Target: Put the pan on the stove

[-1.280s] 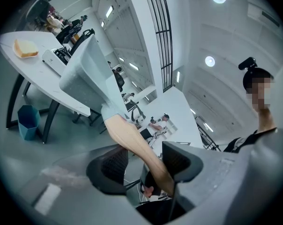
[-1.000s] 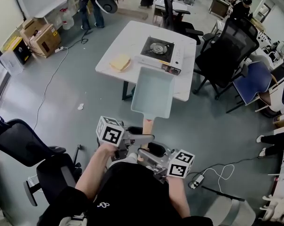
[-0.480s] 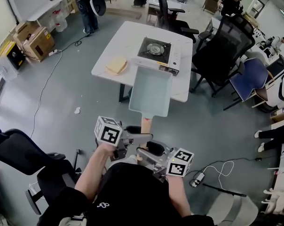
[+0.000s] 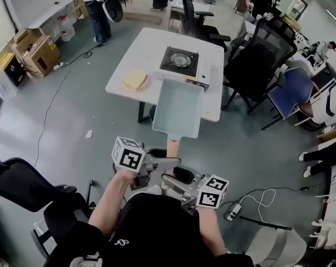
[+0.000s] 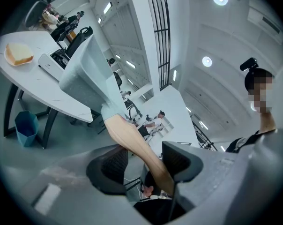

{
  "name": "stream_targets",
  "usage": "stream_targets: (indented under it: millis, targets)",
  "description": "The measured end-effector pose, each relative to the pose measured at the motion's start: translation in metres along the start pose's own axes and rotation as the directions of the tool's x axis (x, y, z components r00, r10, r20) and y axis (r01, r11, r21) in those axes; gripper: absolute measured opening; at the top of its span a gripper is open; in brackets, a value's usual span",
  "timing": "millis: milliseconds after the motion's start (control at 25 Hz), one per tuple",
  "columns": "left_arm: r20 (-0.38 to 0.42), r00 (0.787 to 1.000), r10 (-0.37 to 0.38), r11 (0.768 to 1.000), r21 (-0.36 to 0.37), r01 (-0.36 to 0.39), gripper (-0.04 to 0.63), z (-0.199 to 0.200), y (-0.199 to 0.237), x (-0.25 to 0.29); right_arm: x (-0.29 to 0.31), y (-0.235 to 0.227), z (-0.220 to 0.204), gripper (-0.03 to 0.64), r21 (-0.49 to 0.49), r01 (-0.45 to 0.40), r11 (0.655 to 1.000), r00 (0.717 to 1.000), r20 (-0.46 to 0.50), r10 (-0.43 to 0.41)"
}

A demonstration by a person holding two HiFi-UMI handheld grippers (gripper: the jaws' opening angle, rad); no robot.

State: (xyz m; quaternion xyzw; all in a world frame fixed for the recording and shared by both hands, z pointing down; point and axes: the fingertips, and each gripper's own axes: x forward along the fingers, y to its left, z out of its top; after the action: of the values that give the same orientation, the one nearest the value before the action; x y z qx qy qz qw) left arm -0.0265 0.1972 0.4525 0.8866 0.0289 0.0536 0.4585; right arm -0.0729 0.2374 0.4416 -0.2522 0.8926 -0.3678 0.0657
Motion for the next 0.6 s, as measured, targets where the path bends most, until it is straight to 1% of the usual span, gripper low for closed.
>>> stream_targets:
  millis: [600]
  targets:
    - [0.004, 1.000, -0.011, 1.000, 0.002, 0.011, 0.235, 0.015, 0.008, 0.007, 0.000, -0.013, 0.013, 0.212, -0.009, 0.007, 1.000, 1.000, 0.000, -0.007]
